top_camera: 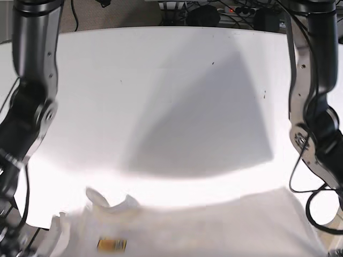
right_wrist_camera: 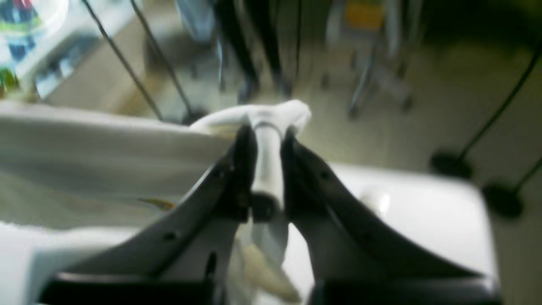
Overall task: Fold the T-shirt properly
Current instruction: 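Lift the shirt with both grippers, flip it and lay it print-up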
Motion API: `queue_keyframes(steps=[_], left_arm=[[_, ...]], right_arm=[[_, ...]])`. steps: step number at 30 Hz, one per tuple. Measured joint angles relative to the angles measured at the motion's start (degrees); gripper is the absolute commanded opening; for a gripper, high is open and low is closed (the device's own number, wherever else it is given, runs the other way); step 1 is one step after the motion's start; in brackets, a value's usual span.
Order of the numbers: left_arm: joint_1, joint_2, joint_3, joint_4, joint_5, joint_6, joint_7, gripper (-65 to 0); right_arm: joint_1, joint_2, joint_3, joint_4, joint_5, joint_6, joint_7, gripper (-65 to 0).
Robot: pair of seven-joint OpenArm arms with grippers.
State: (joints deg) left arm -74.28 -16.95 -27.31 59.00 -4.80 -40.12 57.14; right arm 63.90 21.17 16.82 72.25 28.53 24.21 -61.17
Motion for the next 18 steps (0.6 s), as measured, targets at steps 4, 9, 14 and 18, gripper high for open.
queue_keyframes(steps=[4,9,14,18], left_arm=[[3.04,-0.5,-0.31,-1.33,1.55,-0.04,4.48,-65.0],[18.95,-4.5,-3.17,0.02,-3.54,-0.28,1.57,-65.0],[50.73,-4.24,-6.05,9.44,-8.87,-0.26,-2.97,-65.0],[67.04,-3.87,-9.44,12.59,-16.59,-0.17,-3.85,-65.0]], right_arm=[[-3.5,1.05,0.2,5.27,2.29,0.02,-4.57,-63.3],[-31.23,0.42,6.54,15.17,9.16,0.26,-4.61,-63.3],[-59.17,-1.51,7.72,16.15,12.92,0.09,5.29,-63.3],[-72.06,-1.16,8.2,16.2,17.73,-0.17,7.65,-63.3]])
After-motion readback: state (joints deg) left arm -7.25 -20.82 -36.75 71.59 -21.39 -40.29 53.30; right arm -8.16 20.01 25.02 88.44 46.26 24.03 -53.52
